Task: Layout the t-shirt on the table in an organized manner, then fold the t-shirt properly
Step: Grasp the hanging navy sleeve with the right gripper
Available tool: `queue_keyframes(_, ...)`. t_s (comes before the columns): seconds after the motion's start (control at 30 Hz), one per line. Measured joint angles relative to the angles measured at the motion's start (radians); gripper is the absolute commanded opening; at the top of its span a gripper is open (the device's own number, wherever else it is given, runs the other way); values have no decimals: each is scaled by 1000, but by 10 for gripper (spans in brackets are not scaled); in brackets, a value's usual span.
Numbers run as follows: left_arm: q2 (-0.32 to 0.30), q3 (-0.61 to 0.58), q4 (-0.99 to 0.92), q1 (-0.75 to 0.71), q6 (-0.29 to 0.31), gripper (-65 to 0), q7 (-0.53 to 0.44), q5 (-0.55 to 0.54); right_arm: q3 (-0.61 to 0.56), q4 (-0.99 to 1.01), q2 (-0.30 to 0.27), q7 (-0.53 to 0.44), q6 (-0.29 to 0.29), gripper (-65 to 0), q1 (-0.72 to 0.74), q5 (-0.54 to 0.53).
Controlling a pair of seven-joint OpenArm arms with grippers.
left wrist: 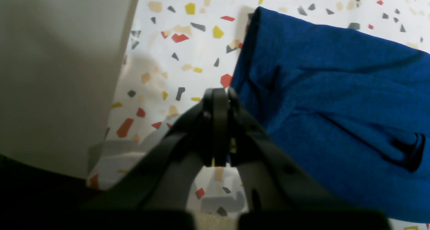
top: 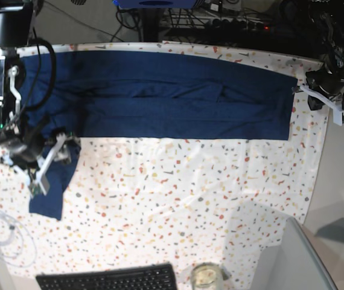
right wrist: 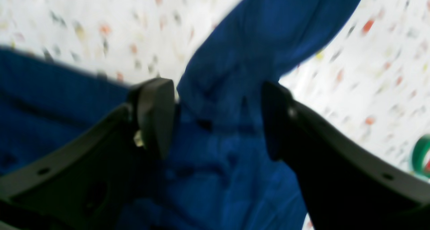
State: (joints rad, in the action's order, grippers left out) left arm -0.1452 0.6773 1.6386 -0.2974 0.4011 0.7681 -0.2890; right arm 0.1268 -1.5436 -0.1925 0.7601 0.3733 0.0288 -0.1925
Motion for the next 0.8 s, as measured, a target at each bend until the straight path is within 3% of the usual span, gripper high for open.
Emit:
queue_keyframes(0.07, 0, 0, 0, -2, 0, -650, 0, 1, 0, 73, -1, -14, -11, -267, 94, -1)
queue_keyframes(0.17, 1, 0, 0, -5, 0, -650, 0, 0, 1, 328, -5, -71, -97, -267, 280, -1)
queue_keyframes(0.27, 0, 1, 0, -5, 0, -650, 0, -3, 2, 646, -12, -245, -167, -267, 422, 4)
queue_keyframes(0.43, 0, 0, 0, -8, 0, -650, 0, -3, -3, 1095, -39, -476, -220, -267, 564, 7)
queue_keyframes(0.6, 1, 0, 0, -8, 0, -650, 0, 0, -3, 1185, -44, -595, -224, -267, 556, 4)
queue_keyframes(0.8, 1, 0, 0, -7, 0, -650, 0, 0, -3, 1187, -39, -616, -224, -269, 516, 4)
